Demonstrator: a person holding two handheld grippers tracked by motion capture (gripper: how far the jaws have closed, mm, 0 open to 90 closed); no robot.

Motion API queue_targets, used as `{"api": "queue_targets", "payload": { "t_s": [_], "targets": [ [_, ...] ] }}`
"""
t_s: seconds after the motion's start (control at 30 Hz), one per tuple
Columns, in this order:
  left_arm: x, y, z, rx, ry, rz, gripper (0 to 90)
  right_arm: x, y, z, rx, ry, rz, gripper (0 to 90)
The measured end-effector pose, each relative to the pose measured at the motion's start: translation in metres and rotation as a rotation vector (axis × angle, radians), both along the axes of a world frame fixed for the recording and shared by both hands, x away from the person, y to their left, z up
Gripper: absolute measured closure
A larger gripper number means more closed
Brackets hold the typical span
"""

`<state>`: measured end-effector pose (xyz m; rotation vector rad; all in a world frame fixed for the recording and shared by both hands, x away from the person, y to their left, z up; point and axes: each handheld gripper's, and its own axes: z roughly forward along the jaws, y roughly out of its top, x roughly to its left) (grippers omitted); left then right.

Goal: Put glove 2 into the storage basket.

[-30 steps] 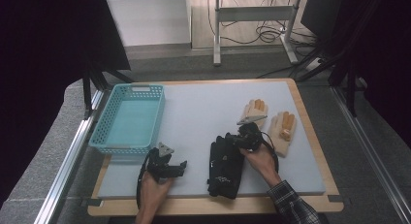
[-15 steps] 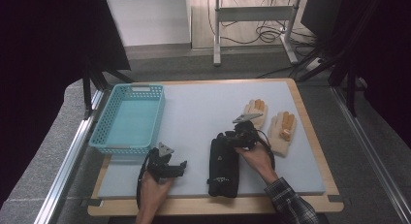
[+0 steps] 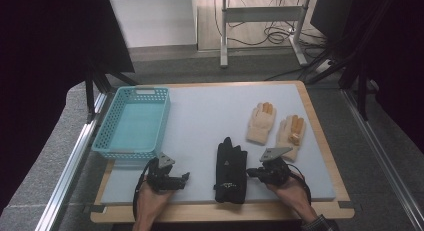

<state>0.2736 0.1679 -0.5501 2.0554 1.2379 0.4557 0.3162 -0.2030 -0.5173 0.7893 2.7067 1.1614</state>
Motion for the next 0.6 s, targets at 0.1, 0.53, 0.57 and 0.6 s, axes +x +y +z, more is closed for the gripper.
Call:
{"api": "queue_targets", "payload": {
  "t_s": [0.1, 0.53, 0.57, 0.6],
  "targets": [
    [-0.001, 0.005, -0.001, 0.005, -0.001, 0.008, 9.4, -0.005, 0.002, -0.004, -0.002, -0.001, 0.009, 88.7],
    [0.0, 0.021, -0.003, 0.014, -0.016, -0.018, 5.1, -0.01, 0.042, -0.014, 0.026, 0.028, 0.055, 88.2],
    [0.0, 0.023, -0.003, 0.015, -0.02, -0.022, 5.1, -0.01, 0.042, -0.014, 0.026, 0.028, 0.055, 88.2],
    [0.0, 0.025, -0.004, 0.016, -0.027, -0.023, 5.2, -0.008, 0.049, -0.014, 0.024, 0.028, 0.056, 88.1]
  ]
}}
